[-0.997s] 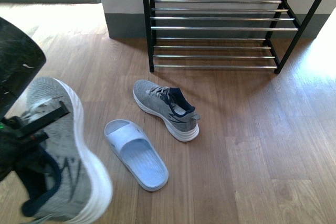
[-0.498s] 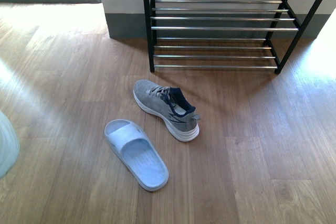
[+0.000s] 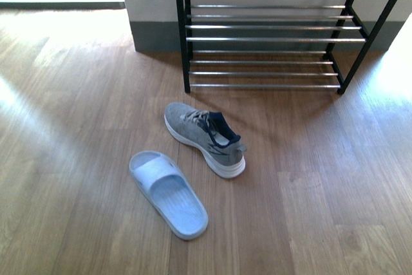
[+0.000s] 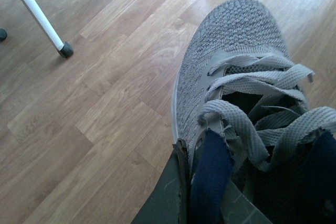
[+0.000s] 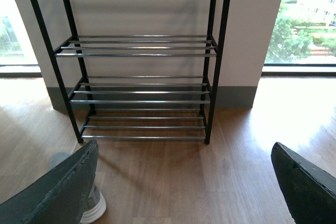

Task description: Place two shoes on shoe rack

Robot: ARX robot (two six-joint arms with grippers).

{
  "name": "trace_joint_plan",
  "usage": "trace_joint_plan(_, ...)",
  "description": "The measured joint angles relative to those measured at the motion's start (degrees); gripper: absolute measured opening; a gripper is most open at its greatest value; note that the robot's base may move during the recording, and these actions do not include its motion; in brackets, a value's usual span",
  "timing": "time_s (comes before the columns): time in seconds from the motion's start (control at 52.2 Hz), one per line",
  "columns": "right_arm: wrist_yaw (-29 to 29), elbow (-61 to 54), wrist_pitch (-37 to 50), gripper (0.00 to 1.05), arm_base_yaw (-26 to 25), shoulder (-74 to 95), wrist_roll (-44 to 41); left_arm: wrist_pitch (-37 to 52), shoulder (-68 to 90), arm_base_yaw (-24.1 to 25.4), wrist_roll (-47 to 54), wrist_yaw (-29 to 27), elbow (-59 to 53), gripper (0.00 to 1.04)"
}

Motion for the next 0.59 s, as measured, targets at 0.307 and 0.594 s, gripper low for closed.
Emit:
trace_joint_plan(0.307, -0.2, 0.0, 0.0, 0.96, 0.0, 0.0, 0.0, 0.0, -0.02, 0.37, 0.22, -0.44, 0.0, 0.02)
trace_joint_plan(0.594, -0.2, 0.0, 0.0, 0.96, 0.0, 0.02, 0.0, 0.0, 0.0, 0.22, 0.2, -0.07, 0.0, 0.02)
